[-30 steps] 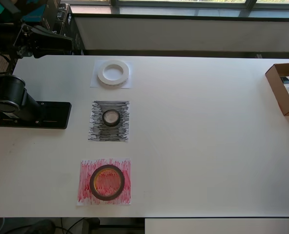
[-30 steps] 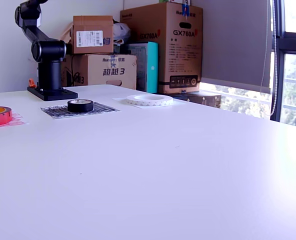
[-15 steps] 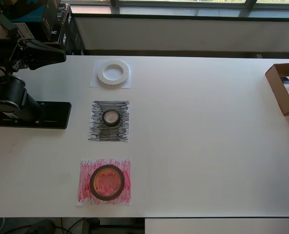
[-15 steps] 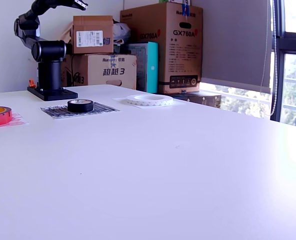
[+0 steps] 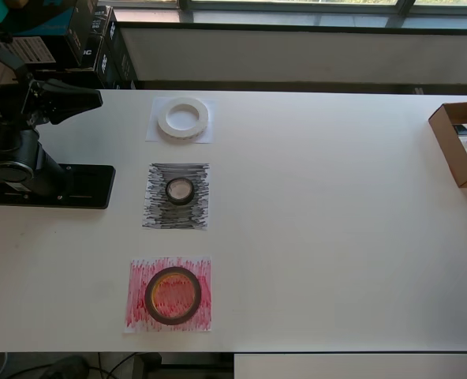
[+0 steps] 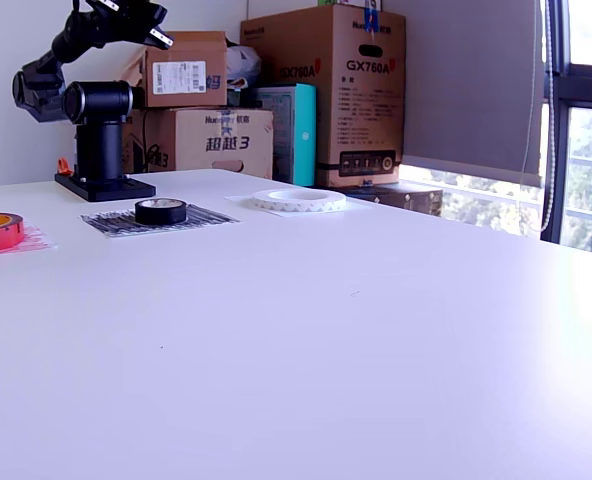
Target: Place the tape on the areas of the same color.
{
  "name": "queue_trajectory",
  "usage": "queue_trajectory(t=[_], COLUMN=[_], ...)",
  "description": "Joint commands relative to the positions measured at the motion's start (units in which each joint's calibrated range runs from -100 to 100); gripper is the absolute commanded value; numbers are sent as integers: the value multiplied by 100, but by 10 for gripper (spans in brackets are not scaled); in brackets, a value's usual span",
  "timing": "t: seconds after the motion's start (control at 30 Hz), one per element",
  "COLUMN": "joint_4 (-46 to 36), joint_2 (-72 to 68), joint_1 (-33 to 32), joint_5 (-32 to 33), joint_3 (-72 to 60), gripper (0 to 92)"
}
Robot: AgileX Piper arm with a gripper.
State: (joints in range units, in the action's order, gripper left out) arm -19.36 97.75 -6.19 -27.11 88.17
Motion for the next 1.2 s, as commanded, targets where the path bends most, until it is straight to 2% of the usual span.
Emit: queue_trajectory(t=[0.0, 0.83, 1.17], joint_4=[56, 133, 133], joint_2=[141, 150, 150], joint_1=[33, 25, -282], joint_5=[11, 19, 19], joint_3=[38, 483, 574], gripper=[1, 1, 1])
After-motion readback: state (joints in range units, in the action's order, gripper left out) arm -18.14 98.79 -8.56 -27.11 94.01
